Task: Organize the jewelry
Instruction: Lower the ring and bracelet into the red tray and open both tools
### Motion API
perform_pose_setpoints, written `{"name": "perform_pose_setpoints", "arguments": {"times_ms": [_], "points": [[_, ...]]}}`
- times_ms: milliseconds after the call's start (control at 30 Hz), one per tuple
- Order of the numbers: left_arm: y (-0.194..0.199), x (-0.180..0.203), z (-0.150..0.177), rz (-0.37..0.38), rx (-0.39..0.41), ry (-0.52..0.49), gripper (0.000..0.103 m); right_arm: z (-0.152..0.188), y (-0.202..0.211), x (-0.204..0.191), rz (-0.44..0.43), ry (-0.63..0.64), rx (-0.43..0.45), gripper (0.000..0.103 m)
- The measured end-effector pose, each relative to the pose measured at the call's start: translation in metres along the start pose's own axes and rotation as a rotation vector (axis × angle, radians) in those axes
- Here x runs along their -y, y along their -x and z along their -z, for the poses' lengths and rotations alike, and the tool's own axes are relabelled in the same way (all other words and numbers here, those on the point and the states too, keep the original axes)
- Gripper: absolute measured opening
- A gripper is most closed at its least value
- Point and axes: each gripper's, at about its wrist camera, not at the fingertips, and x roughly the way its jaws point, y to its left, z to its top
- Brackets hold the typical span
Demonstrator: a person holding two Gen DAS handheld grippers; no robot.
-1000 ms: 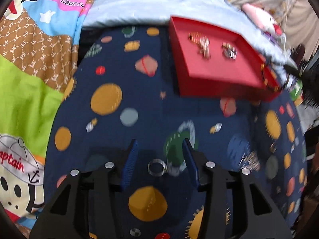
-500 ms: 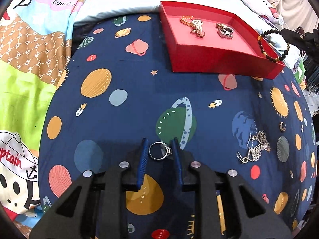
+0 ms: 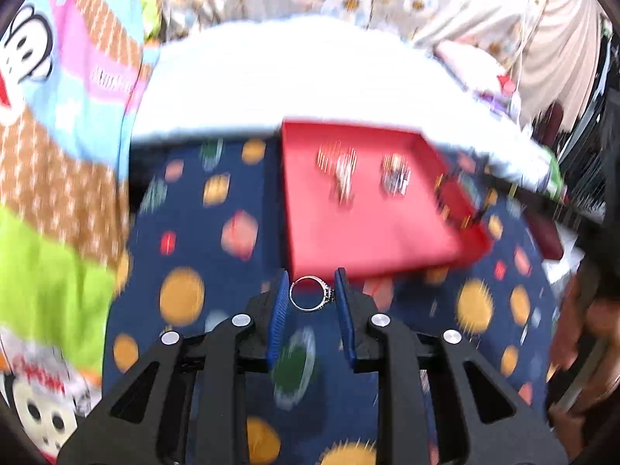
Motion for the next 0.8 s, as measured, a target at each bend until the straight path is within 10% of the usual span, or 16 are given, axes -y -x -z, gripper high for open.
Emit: {"name": "perform_pose_setpoints", "arguments": {"times_ms": [267,567,800], "points": [[-0.057,0.025,-0.070,-0.008,0.049,-0.046,0.023,-0.027,-0.043,-0.003,0.002,0.030,-0.027,0.007],[-0.129,0.038,-0.058,-0.060,-0.070,-0.044,0.024,-0.006,-0.086,0.015,0.040,-0.004,-0.116,0.010],[-0.126,0.039,-0.046,-0.166,-0.059,-0.036,0.061,0.004,-0.069,0.021,0.105,-0.025,-0.092,0.035]]}}
